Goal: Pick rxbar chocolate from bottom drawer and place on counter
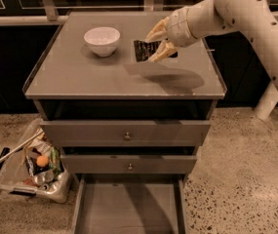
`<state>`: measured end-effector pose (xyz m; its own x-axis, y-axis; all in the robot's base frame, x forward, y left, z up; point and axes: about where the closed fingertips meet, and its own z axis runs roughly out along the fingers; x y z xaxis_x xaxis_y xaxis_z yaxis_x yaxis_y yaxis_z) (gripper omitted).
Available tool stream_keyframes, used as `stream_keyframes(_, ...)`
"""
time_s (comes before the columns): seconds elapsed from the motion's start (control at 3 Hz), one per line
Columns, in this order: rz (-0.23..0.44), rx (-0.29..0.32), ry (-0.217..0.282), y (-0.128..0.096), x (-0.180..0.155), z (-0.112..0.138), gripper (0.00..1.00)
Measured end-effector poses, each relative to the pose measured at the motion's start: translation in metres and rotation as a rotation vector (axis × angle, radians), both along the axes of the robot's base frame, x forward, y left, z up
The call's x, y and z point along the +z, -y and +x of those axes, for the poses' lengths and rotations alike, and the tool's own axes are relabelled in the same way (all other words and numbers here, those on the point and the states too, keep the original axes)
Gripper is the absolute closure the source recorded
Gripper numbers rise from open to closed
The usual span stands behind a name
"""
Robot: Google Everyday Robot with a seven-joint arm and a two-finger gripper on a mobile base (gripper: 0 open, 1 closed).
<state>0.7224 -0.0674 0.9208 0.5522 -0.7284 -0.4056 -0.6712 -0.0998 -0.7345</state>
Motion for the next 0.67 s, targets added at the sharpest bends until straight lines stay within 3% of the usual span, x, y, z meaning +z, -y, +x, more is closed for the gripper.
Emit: stream_keyframes(0.67, -0.072, -0.083, -0.129, 0.054, -0.036, 0.0, 1.0)
